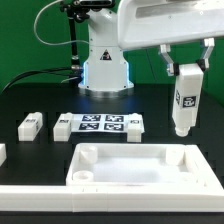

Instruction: Assemble desk

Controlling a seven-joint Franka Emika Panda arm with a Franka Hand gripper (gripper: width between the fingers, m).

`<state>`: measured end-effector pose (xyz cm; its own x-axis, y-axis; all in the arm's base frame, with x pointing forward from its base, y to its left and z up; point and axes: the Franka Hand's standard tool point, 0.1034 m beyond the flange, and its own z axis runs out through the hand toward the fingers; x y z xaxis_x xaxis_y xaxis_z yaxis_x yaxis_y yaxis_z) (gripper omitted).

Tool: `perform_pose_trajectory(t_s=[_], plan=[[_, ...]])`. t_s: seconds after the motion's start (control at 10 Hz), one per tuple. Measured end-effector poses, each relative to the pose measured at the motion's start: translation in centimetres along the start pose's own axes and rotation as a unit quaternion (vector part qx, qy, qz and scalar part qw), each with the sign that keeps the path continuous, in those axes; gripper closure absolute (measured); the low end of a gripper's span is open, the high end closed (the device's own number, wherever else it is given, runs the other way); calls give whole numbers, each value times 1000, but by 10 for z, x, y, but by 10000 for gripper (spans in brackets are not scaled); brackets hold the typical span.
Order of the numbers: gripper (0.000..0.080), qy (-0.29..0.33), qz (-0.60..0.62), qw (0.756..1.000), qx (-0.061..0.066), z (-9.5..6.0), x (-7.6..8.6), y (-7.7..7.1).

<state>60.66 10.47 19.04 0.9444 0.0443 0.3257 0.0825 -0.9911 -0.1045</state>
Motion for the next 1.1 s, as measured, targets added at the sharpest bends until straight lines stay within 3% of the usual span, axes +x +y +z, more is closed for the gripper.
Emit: perform_pose_trajectory(t_s=[0.1, 0.3, 0.6, 1.1], plan=[[511, 38, -18, 999, -3, -6, 18, 7], [511, 120, -26, 992, -4, -12, 37, 0], [511, 142, -27, 990, -6, -6, 30, 3], [511, 125, -92, 988, -20, 23, 26, -3]])
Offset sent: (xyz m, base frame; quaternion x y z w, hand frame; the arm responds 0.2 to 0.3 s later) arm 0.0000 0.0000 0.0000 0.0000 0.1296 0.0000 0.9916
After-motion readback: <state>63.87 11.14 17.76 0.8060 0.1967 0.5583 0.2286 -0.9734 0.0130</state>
